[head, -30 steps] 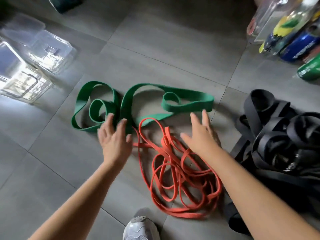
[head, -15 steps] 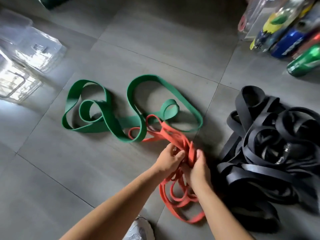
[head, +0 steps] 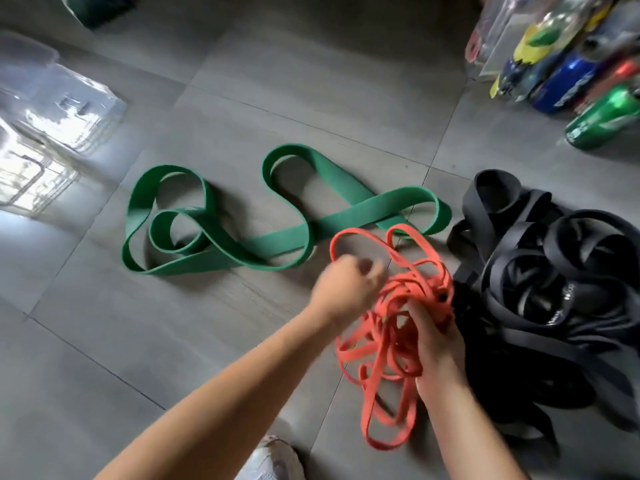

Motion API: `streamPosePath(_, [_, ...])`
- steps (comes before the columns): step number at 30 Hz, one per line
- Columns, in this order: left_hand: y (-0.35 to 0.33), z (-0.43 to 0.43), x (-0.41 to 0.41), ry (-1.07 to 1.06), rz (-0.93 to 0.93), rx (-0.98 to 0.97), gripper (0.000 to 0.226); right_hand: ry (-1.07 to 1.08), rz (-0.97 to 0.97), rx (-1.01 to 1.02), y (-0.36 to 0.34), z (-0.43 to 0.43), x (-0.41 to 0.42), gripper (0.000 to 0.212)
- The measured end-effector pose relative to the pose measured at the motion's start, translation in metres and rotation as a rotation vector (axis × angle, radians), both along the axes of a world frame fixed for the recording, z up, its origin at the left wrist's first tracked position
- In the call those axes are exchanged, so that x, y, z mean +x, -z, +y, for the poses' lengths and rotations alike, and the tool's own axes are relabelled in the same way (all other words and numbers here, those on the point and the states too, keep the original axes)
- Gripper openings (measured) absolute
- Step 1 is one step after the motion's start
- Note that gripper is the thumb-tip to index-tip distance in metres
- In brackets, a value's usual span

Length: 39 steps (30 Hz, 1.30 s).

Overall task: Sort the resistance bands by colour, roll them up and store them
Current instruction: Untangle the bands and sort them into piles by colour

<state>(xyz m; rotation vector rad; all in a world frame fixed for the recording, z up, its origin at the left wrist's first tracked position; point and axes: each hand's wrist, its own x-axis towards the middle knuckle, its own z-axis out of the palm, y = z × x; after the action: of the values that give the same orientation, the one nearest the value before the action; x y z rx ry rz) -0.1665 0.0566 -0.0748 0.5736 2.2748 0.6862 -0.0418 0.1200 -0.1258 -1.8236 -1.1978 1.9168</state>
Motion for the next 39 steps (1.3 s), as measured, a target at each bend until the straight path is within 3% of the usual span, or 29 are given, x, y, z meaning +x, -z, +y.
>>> streamPosePath(2, [0.016, -0.016, -0.032, -0.099, 0.376, 0.02, 0.015, -0.024, -0.168, 0.029, 0.005, 0.007, 0.007, 0.018])
streamPosePath(3, [0.027, -0.025, -0.048, -0.117, 0.431, -0.028, 0.024, -0.072, -0.224, 0.043, 0.006, 0.007, 0.011, 0.022])
streamPosePath(7, [0.073, -0.061, -0.09, -0.146, 0.259, -0.398, 0.089, -0.336, -0.285, 0.156, 0.012, -0.007, 0.022, 0.011])
streamPosePath(9, [0.086, -0.069, -0.099, -0.1, 0.208, -0.447, 0.103, -0.357, -0.301, 0.134, 0.016, -0.013, 0.025, 0.013])
streamPosePath(12, [0.096, -0.068, -0.109, -0.015, 0.179, -0.49, 0.107, -0.337, -0.299, 0.054, 0.018, -0.011, 0.025, 0.015])
streamPosePath(14, [0.094, -0.064, -0.111, -0.054, 0.197, -0.523, 0.095, -0.339, -0.288, 0.045, 0.017, -0.008, 0.022, 0.014])
streamPosePath(17, [0.087, -0.064, -0.111, -0.011, 0.351, -0.561, 0.05, -0.36, -0.301, 0.06, 0.017, -0.008, 0.014, 0.016])
streamPosePath(19, [0.085, -0.071, -0.109, 0.078, 0.385, -0.566, 0.041, -0.369, -0.328, 0.072, 0.019, -0.012, 0.006, 0.02])
streamPosePath(21, [0.085, -0.082, -0.103, 0.059, 0.363, -0.501, 0.036, -0.414, -0.36, 0.085, 0.018, -0.019, -0.001, 0.038])
streamPosePath(23, [0.08, -0.094, -0.095, -0.132, 0.401, -0.304, 0.032, -0.488, -0.407, 0.134, 0.016, -0.023, -0.008, 0.048])
streamPosePath(27, [0.057, -0.137, -0.111, -0.747, 0.44, 0.118, 0.042, -0.78, -0.631, 0.401, 0.013, -0.024, -0.007, 0.061])
streamPosePath(31, [0.032, -0.178, -0.133, -1.017, 0.556, 0.194, 0.044, -0.918, -0.72, 0.44, 0.014, -0.027, -0.011, 0.063])
streamPosePath(34, [0.033, -0.195, -0.126, -1.294, 0.532, 0.258, 0.038, -0.791, -0.566, 0.354, 0.011, -0.009, -0.02, 0.067])
streamPosePath(39, [0.04, -0.206, -0.108, -1.389, 0.558, 0.341, 0.033, -0.636, -0.13, 0.381, -0.036, 0.011, -0.064, 0.069])
